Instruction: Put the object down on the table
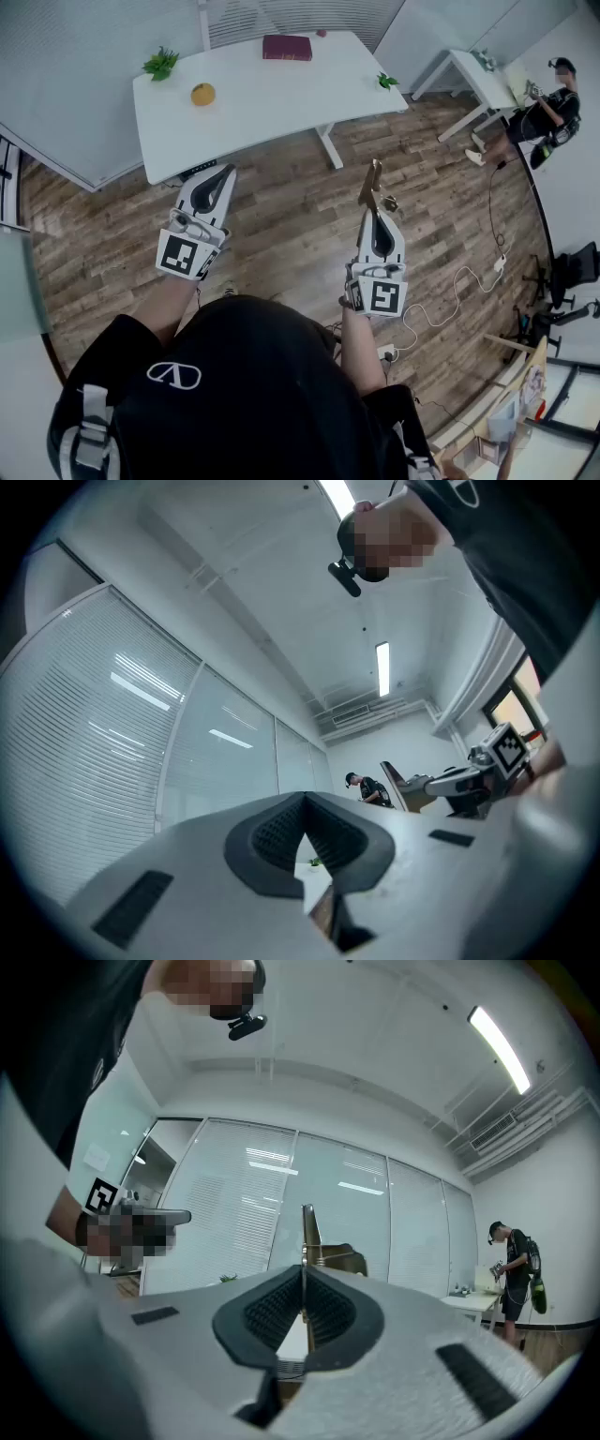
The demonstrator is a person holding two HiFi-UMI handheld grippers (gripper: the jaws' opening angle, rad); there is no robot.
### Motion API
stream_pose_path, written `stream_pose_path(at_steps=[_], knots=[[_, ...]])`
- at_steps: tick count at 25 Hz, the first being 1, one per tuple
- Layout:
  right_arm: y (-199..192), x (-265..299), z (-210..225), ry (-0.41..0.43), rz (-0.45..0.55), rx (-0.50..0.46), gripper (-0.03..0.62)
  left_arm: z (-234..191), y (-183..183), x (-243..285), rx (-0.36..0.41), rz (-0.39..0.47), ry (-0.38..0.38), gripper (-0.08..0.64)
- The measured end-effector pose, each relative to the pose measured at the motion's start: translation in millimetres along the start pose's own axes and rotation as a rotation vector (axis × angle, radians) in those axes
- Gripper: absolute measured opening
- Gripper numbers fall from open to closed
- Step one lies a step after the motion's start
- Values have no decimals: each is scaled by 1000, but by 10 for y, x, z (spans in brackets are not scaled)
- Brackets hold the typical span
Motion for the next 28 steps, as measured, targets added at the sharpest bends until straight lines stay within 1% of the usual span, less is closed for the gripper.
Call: stream_pose_path(at_steps=[7,11,15,22,28], knots=[[-29,-13,-22,2,-1,22,5,23,0,-27,-10,-6,0,5],[1,-20,-39,50,39,86,5,74,9,-32,-10,-10,-7,5],[65,-25,-65,62,55,80,5,105,8,-58,-11,-11,-10,5],[50,-74,92,68,75,92,5,228,-19,-16,2,-8,4,5],[-18,-104,284,115,95,117,5,422,-44,68,23,-6,33,5]])
Point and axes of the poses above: the fingertips, and each gripper's own axes: x forward along the fingers, z to its right, y out of its top, the point moved 3 cm from there along -x, backward along the fingers, and after that the axes turned 14 degrees about y, right-handed, at the moved point
